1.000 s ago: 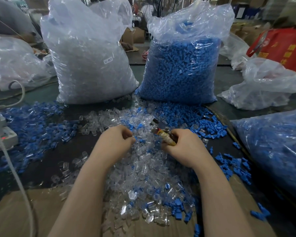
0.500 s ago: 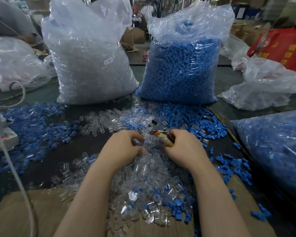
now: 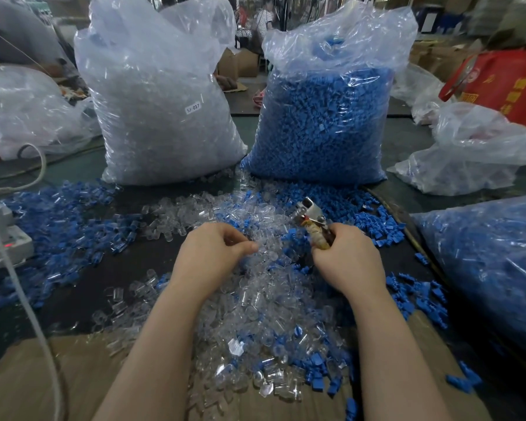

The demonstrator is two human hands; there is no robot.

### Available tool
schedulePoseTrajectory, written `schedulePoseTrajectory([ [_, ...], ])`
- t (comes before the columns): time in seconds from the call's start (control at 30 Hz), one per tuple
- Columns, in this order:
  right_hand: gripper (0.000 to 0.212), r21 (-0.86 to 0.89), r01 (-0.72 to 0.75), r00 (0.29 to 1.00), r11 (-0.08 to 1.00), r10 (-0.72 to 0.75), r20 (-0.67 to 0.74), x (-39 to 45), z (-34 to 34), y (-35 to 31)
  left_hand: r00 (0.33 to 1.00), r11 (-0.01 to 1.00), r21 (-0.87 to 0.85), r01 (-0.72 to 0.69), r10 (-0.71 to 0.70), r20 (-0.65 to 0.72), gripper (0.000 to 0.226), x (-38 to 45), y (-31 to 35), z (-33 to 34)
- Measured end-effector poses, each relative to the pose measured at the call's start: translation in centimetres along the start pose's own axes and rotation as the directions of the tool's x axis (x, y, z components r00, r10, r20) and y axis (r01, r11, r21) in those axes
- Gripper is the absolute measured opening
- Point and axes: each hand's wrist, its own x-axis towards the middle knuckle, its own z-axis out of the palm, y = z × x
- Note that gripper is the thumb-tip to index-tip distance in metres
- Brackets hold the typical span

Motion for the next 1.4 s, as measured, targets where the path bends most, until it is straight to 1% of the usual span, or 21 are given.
schedulePoseTrajectory([
  [0.07,0.015,0.033,0.039,0.997,0.999,-0.041,0.062,0.0,-0.1,-0.2,0.999,0.997,-0.077,0.006,-0.009,-0.032,0.02,0.0,0.1,-0.1],
  [0.13,0.019,0.047,0.082,0.989,0.996,-0.087,0.122,0.0,-0.1,-0.5,0.999,0.981,-0.193,0.017,-0.026,-0.041,0.017,0.0,0.3,-0.1],
  [0.2,0.023,0.025,0.113,0.983,0.993,-0.115,0.142,0.0,-0.1,-0.6,0.999,0.936,-0.35,0.026,-0.04,-0.033,0.01,-0.1,0.4,-0.2],
  [0.27,0.026,-0.039,0.131,0.981,0.991,-0.124,0.148,-0.1,-0.3,-0.5,0.998,0.896,-0.442,0.042,-0.056,-0.018,0.006,-0.1,0.4,-0.4],
  [0.33,0.025,-0.103,0.136,0.976,0.985,-0.115,0.183,-0.1,-0.4,-0.4,0.998,0.887,-0.458,0.056,-0.06,0.006,0.006,-0.1,0.2,-0.5],
  [0.4,0.02,-0.151,0.133,0.969,0.98,-0.097,0.229,-0.1,-0.3,-0.6,0.998,0.882,-0.467,0.068,-0.067,0.019,0.008,0.0,0.0,-0.4],
  [0.5,0.013,-0.208,0.136,0.965,0.969,-0.082,0.251,-0.1,0.0,-1.2,0.997,0.881,-0.469,0.068,-0.075,0.004,0.013,0.1,0.0,-0.3],
  [0.67,0.018,-0.226,0.1,0.979,0.969,-0.055,0.198,-0.4,0.6,-1.5,0.995,0.84,-0.535,0.094,-0.1,0.018,0.011,0.1,0.2,-0.1],
  [0.77,0.01,-0.248,0.11,0.986,0.962,-0.074,0.149,-0.7,1.0,-1.6,0.992,0.791,-0.599,0.121,-0.113,0.051,0.012,0.0,0.3,0.1],
  [0.87,0.009,-0.251,0.125,0.986,0.96,-0.092,0.139,-0.8,1.1,-1.6,0.993,0.761,-0.637,0.121,-0.095,0.074,0.011,0.0,0.6,0.1],
  [0.93,0.01,-0.228,0.122,0.987,0.966,-0.094,0.131,-0.8,1.1,-1.5,0.993,0.758,-0.642,0.116,-0.09,0.072,0.01,0.0,0.6,0.1],
  [1.0,0.017,-0.191,0.101,0.991,0.976,-0.082,0.104,-0.7,1.0,-1.5,0.995,0.771,-0.629,0.103,-0.081,0.063,0.01,0.0,0.6,0.2],
  [1.07,0.019,-0.136,0.074,0.995,0.988,-0.065,0.073,-0.6,0.9,-1.5,0.996,0.774,-0.626,0.092,-0.075,0.052,0.01,-0.1,0.6,0.2],
  [1.17,0.017,0.005,0.062,0.998,0.998,-0.062,0.022,-0.5,0.7,-1.5,0.996,0.759,-0.645,0.093,-0.069,0.063,0.013,-0.1,0.8,0.2],
  [1.27,0.014,0.141,0.089,0.996,0.986,-0.087,-0.022,-0.5,0.5,-1.8,0.992,0.71,-0.694,0.121,-0.067,0.104,0.018,-0.2,1.2,0.3],
  [1.33,0.016,0.236,0.109,0.994,0.966,-0.104,-0.034,-0.6,0.4,-2.1,0.988,0.684,-0.714,0.148,-0.069,0.138,0.02,-0.3,1.5,0.3],
  [1.4,0.014,0.379,0.12,0.992,0.918,-0.123,-0.018,-0.7,0.2,-2.4,0.981,0.666,-0.725,0.176,-0.06,0.184,0.02,-0.4,2.0,0.4],
])
